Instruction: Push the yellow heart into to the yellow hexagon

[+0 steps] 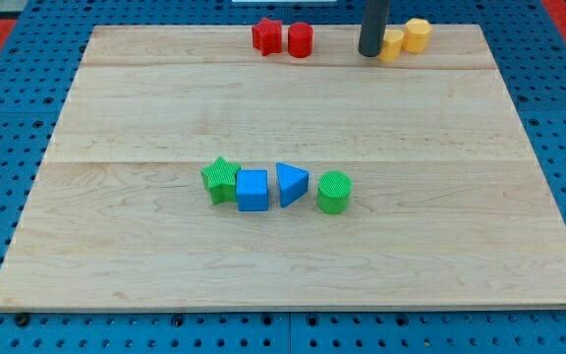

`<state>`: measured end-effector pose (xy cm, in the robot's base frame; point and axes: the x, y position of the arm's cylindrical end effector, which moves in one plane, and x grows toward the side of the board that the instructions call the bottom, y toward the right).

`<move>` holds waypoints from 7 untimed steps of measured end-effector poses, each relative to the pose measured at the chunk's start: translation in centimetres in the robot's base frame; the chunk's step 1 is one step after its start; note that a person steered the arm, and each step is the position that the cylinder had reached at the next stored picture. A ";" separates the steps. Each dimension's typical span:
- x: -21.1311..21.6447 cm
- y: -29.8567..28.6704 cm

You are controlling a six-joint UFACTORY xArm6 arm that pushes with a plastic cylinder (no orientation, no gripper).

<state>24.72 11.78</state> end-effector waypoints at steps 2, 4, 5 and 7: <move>0.0 -0.1; -0.8 -0.9; -1.5 -0.9; -1.5 1.7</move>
